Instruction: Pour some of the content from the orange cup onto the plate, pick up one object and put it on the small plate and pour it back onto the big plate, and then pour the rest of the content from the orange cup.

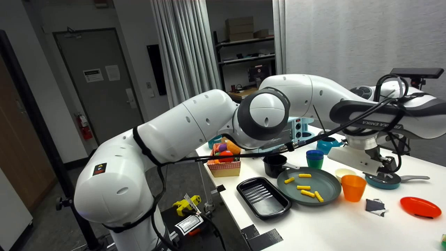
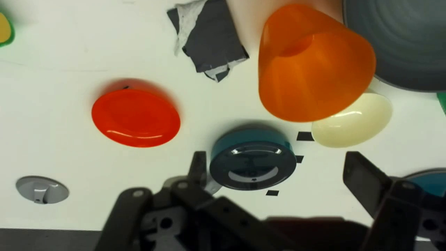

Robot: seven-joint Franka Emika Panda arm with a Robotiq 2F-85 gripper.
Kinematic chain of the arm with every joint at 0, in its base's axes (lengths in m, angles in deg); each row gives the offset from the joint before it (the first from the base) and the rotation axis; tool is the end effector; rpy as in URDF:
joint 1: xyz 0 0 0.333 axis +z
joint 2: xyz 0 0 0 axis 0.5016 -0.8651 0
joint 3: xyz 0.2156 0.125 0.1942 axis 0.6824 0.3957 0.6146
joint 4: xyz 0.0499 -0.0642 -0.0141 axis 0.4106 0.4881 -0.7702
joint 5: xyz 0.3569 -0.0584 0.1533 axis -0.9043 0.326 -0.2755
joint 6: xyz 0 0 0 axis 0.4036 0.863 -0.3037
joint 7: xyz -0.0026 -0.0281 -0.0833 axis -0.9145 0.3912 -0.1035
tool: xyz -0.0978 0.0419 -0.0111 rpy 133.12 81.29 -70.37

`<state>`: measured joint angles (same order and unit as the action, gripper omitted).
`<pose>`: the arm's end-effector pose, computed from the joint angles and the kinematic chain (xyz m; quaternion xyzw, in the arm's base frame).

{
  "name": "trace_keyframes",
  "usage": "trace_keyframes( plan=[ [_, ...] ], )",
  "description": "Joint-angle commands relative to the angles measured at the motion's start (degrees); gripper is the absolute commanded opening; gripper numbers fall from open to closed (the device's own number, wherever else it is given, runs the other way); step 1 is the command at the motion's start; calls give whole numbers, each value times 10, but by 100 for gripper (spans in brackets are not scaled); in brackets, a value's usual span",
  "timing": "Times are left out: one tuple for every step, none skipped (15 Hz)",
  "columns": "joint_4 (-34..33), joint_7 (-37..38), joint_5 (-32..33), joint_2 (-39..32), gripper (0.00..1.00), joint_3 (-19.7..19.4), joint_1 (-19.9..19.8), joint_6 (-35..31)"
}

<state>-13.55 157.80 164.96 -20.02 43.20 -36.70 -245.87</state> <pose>0.6675 -0.1615 0.2274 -0.9714 -0.0069 -0.2368 0.0176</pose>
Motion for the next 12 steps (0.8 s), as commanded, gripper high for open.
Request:
trace_keyframes(
  plan=[
    [-16,-9,-14,22,100,10,-17,-27],
    [-14,-17,-15,30,100,15,-18,-31],
    [-12,-23,-16,36,100,19,-19,-34],
    [-10,-33,-16,42,100,24,-19,-34],
    [-8,-42,-16,48,100,28,-19,-34],
    [-6,-51,-15,53,100,33,-19,-34],
    [-4,-60,-15,58,100,38,-20,-34],
    [21,-79,-15,73,100,46,-16,-25],
    [3,-79,-14,67,100,48,-22,-34],
    [8,-90,-14,72,100,54,-23,-33],
    [11,-99,-14,76,100,59,-25,-32],
    [28,-114,-15,85,100,63,-23,-26]
  ],
)
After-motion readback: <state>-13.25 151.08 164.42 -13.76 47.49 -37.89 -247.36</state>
